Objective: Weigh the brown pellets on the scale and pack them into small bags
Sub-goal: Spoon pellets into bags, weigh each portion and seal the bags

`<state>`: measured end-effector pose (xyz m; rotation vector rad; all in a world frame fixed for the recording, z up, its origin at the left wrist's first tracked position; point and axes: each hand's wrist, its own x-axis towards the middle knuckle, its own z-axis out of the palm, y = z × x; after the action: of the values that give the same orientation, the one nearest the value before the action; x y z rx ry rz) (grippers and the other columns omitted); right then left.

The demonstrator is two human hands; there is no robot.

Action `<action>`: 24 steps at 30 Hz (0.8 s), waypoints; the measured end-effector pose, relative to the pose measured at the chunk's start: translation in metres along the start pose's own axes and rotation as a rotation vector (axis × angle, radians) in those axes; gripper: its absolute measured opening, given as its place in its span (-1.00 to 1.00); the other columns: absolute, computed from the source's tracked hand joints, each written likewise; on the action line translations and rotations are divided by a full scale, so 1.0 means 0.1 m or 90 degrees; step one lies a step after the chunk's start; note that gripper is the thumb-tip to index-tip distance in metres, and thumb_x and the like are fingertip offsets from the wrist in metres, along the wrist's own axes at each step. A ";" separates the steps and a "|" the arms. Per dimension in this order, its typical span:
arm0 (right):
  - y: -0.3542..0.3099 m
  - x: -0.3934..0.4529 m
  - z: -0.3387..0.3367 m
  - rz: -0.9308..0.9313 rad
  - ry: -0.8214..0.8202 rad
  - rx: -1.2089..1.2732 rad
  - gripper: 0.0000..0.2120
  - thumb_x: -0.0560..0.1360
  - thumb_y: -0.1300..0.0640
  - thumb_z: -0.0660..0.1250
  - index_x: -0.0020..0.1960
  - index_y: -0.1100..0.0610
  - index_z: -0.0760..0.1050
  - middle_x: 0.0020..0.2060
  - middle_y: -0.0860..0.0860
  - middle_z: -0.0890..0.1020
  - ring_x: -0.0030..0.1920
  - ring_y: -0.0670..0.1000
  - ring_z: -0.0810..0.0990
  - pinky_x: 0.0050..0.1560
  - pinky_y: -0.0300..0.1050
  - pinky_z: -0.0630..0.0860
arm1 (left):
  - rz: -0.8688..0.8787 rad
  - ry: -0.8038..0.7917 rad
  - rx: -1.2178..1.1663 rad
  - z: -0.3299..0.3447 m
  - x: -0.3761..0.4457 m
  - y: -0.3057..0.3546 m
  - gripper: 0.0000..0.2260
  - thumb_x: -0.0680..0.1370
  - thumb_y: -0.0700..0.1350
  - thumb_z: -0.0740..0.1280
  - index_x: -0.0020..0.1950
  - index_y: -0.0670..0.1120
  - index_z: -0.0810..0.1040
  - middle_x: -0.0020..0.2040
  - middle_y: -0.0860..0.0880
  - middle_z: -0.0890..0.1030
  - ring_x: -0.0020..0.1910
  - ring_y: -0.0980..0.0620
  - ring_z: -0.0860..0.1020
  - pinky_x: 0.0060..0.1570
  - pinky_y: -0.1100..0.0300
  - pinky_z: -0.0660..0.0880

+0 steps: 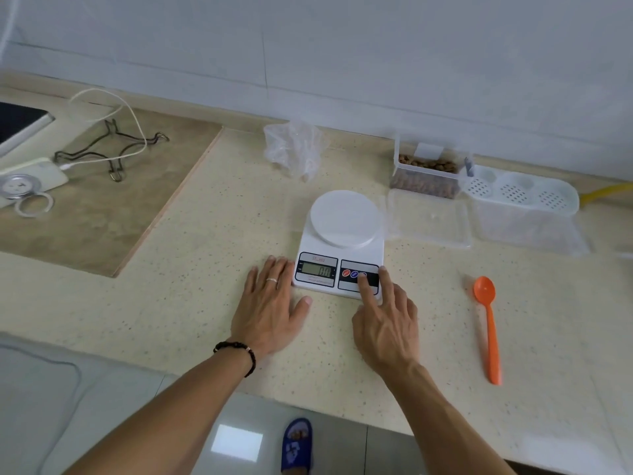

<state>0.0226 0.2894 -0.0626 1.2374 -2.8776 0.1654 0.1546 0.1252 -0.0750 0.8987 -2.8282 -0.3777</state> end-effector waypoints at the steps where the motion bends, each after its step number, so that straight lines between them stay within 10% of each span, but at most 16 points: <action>1: -0.01 -0.01 0.01 0.008 0.005 0.007 -0.46 0.51 0.03 0.14 0.48 0.04 0.25 0.47 0.20 0.29 0.29 0.19 0.42 0.22 0.12 0.44 | -0.001 0.000 0.002 0.00 0.00 0.00 -0.36 0.57 0.22 0.01 0.56 -0.08 0.03 0.57 -0.05 0.13 0.57 -0.01 -0.02 0.53 -0.03 -0.13; 18: 0.05 -0.10 -0.15 -0.010 -0.061 0.051 -0.45 0.63 0.00 0.03 0.58 0.01 -0.04 0.57 0.16 -0.01 0.50 0.15 0.14 0.46 0.06 0.15 | 0.047 -0.002 -0.026 -0.04 -0.07 0.01 -0.34 0.56 0.18 -0.04 0.57 -0.15 0.05 0.58 -0.10 0.10 0.57 -0.03 -0.05 0.52 -0.02 -0.14; 24: 0.60 -0.28 -0.45 0.072 -0.065 0.026 -0.47 0.61 -0.04 0.12 0.53 0.08 0.14 0.52 0.13 0.19 0.48 0.16 0.21 0.40 0.09 0.25 | 0.145 0.000 -0.025 -0.13 -0.03 0.43 -0.38 0.57 0.14 0.00 0.53 -0.19 0.17 0.54 -0.13 0.21 0.56 -0.08 0.05 0.51 -0.13 0.04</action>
<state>-0.0026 0.3551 -0.0248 1.1202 -3.0489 0.1676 0.1361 0.1586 -0.0505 0.5594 -2.8713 -0.3997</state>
